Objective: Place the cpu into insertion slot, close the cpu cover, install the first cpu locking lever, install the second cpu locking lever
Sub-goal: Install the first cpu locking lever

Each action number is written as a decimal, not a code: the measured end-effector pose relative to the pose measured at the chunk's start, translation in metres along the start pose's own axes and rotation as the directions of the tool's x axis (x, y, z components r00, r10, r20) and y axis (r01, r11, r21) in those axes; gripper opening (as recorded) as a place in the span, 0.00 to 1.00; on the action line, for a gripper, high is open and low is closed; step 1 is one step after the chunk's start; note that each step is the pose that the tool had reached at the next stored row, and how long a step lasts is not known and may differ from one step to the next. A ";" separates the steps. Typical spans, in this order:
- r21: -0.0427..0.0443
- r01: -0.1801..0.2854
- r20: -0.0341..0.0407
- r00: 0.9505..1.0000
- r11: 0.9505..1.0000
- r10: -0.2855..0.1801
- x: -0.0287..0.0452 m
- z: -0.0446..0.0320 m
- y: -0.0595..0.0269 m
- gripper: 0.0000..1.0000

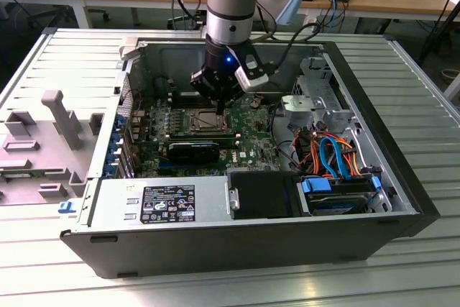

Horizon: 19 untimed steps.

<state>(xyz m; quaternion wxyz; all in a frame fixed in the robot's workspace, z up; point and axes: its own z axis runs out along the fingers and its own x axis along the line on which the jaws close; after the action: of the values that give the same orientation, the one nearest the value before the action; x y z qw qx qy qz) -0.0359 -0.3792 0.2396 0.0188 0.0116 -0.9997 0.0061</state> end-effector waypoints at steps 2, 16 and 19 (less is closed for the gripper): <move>0.000 0.000 0.000 1.000 1.000 0.000 0.0001 -0.0020 0.0000 0.11; 0.000 0.000 0.000 1.000 1.000 0.000 0.0010 -0.0273 -0.0003 0.11; 0.000 0.000 0.000 1.000 1.000 0.000 0.0012 -0.0329 -0.0004 0.11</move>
<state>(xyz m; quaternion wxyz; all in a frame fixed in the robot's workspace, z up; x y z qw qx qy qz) -0.0359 -0.3792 0.2725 0.0187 0.0115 -0.9997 0.0060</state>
